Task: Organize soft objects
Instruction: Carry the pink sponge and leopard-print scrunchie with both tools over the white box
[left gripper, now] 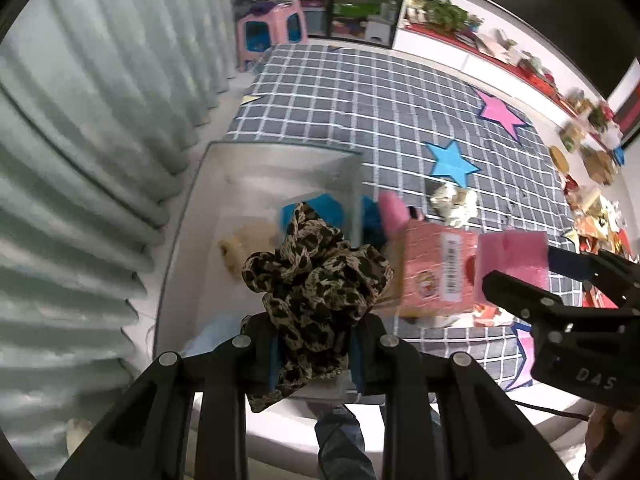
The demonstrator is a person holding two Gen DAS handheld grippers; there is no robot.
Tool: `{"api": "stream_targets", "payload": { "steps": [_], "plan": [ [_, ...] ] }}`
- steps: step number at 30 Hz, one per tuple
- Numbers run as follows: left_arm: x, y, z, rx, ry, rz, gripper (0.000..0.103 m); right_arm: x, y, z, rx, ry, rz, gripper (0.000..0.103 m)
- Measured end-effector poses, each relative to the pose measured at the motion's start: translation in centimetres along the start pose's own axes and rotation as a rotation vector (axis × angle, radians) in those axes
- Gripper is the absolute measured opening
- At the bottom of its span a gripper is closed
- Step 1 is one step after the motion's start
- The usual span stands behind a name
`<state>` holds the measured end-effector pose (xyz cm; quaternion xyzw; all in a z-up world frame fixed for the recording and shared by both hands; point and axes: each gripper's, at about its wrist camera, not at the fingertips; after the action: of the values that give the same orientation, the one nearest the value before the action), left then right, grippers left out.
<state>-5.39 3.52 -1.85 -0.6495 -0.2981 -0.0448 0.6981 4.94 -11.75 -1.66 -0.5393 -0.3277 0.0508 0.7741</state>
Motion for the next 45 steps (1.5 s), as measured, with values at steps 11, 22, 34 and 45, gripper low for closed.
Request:
{"api": "stream_targets", "payload": {
  "steps": [11, 22, 34, 45],
  "plan": [
    [-2.7, 0.5, 5.1, 0.057, -0.093, 0.043, 0.029, -0.3, 1.9, 5.4, 0.067, -0.105, 0.034, 0.074],
    [-3.4, 1.9, 7.6, 0.080, -0.145, 0.074, 0.029, 0.4, 4.1, 9.1, 0.105, -0.180, 0.080, 0.074],
    [-4.0, 3.7, 9.4, 0.083, -0.186, 0.113, 0.029, 1.1, 6.6, 11.3, 0.128, -0.216, 0.127, 0.074],
    [-4.2, 4.8, 9.7, 0.082, -0.195, 0.143, 0.029, 1.2, 8.3, 12.0, 0.139, -0.222, 0.163, 0.074]
  ]
}}
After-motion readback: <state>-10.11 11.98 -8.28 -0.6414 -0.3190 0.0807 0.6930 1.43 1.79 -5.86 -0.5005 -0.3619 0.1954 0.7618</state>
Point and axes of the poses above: each gripper's, at about its wrist camera, not at the fingertips, and y roughly the way its jaws point, z to its left, x to its top, and after that the axes turned 11 degrees about -z, right-handed
